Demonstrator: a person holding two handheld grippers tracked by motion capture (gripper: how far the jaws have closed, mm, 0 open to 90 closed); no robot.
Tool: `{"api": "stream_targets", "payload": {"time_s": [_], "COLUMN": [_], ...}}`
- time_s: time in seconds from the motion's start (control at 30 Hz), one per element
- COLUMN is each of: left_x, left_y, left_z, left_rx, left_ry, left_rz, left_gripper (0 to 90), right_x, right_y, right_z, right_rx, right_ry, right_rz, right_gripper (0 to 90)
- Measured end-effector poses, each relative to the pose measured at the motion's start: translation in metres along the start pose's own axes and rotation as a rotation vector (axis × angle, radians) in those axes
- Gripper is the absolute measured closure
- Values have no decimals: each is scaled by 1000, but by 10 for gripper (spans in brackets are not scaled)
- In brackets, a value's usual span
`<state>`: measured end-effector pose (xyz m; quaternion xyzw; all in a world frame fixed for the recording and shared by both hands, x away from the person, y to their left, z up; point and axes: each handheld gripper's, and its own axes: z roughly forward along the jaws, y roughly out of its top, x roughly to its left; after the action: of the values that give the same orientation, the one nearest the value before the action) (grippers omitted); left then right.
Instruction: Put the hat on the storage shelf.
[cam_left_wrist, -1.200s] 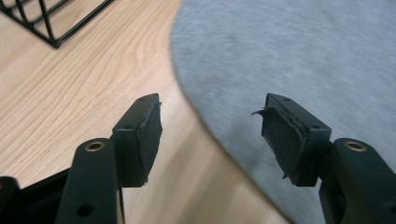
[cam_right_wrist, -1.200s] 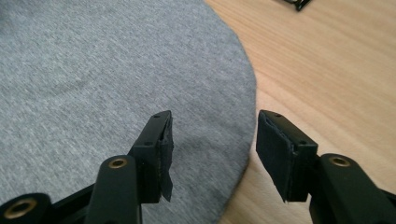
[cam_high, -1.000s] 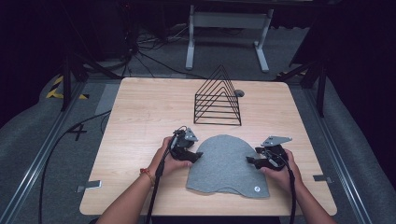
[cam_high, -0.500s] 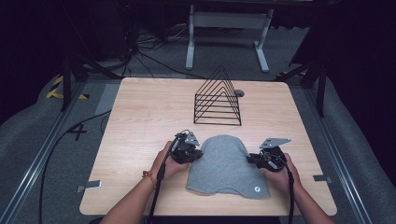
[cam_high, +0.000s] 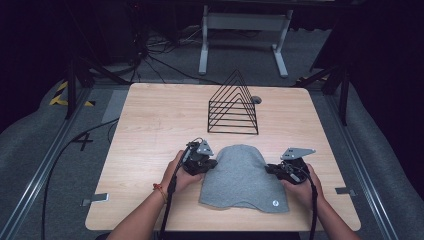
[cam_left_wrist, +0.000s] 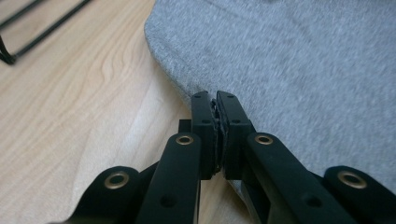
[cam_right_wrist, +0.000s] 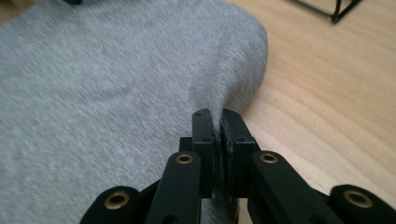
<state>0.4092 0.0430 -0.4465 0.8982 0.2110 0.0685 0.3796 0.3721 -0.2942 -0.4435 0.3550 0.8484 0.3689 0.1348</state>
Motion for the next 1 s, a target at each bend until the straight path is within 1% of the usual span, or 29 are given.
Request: {"api": "stream_targets", "payload": {"time_s": [0.13,0.17,0.2,0.23,0.37,0.4,0.43,0.5,0.53,0.6,0.63,0.67,0.7,0.73,0.77,0.8,0.83,0.87,0.9,0.97,1.0], "left_x": [-4,-5,-6,-6,-9,-9,-10,-11,-10,-10,-10,-10,-10,-10,-9,-9,-7,-6,-5,-2,1], "left_y": [8,10,12,13,23,23,28,37,46,59,65,65,73,79,88,88,94,97,101,109,114], "left_z": [-12,-17,-21,-25,-44,-44,-50,-56,-63,-71,-76,-76,-82,-86,-92,-92,-97,-100,-102,-108,-111], "left_rx": [-38,-43,-62,-78,-135,-135,-156,-158,-168,-172,-178,-178,-178,-190,-198,-198,-206,-212,-226,-237,-248], "left_ry": [-11,-6,-5,-9,-4,-4,-8,-2,-5,16,17,17,30,44,50,50,64,68,70,90,88], "left_rz": [32,44,44,37,55,55,62,93,119,146,149,149,165,172,178,178,189,186,181,184,176], "left_gripper": [871,872,872,872,872,872,872,872,872,873,873,873,873,873,873,873,873,873,873,872,872], "right_x": [4,5,7,9,13,13,13,13,13,12,11,11,11,10,8,8,6,6,5,2,0], "right_y": [8,10,13,15,24,24,27,33,38,45,50,50,54,60,70,74,81,81,85,96,104], "right_z": [-12,-16,-20,-24,-42,-42,-48,-58,-65,-71,-75,-75,-79,-84,-92,-95,-100,-100,-102,-108,-111], "right_rx": [-42,-53,-63,-77,-132,-132,-145,-173,-191,-209,-219,-219,-227,-241,-258,-262,-273,-273,-279,-291,-295], "right_ry": [6,2,-5,0,0,0,-5,-9,-10,-12,-16,-16,-19,-23,-26,-33,-41,-41,-43,-57,-71], "right_rz": [-16,-25,-38,-43,-63,-63,-74,-80,-84,-91,-100,-100,-103,-109,-118,-121,-125,-125,-126,-136,-146], "right_gripper": [852,851,852,852,852,852,852,853,852,852,853,853,853,853,853,853,852,852,853,853,852]}}
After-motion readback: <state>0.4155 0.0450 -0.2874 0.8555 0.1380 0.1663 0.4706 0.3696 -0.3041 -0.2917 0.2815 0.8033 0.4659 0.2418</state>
